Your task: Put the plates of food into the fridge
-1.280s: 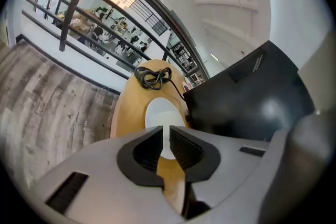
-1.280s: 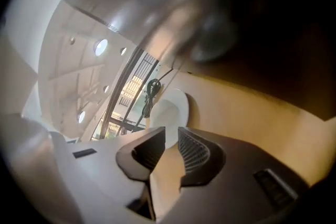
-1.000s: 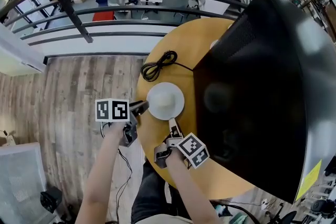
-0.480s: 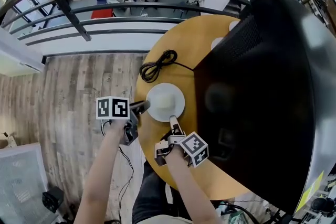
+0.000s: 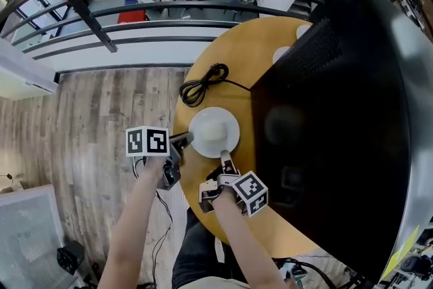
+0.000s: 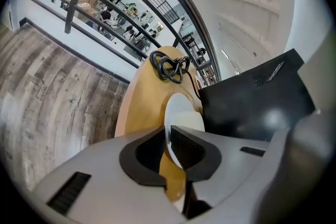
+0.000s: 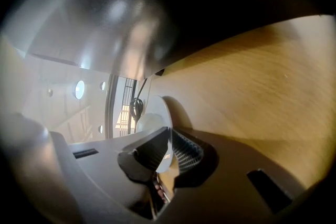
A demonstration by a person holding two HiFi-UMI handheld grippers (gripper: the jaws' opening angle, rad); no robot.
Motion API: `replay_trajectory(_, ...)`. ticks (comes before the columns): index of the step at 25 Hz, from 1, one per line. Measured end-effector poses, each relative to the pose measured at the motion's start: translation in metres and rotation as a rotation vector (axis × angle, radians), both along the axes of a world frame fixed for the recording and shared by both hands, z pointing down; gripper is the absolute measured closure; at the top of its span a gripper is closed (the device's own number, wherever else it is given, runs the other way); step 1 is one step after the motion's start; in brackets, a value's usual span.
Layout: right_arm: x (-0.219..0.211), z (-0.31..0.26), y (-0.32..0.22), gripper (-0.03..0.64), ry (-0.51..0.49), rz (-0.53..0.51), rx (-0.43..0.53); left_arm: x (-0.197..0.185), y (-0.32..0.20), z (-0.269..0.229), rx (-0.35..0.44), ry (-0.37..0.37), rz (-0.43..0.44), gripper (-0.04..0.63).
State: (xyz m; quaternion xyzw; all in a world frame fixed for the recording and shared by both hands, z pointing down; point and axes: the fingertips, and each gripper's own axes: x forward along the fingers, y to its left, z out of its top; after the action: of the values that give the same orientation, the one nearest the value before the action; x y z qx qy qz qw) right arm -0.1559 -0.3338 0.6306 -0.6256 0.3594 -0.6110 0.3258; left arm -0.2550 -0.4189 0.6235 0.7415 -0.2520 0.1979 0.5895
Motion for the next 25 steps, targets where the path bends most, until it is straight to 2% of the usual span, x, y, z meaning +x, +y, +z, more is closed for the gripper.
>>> replay_trajectory(6,-0.002,-0.003,0.001,0.591,-0.01,-0.01,0.074,-0.007,0.004,-0.003,-0.014,0.096,-0.109,0.565)
replay_trajectory(16,-0.018,-0.016,0.028,0.599,-0.018,-0.057,0.183,-0.03,0.041,-0.012,0.023,0.181,-0.231,0.565)
replay_trajectory(20,-0.019,-0.021,0.047,0.6,0.003,-0.104,0.222,-0.036,0.066,-0.018,0.048,0.193,-0.256,0.565)
replay_trajectory(25,-0.023,-0.034,0.086,0.6,-0.002,-0.158,0.252,-0.04,0.107,-0.035,0.102,0.161,-0.243,0.563)
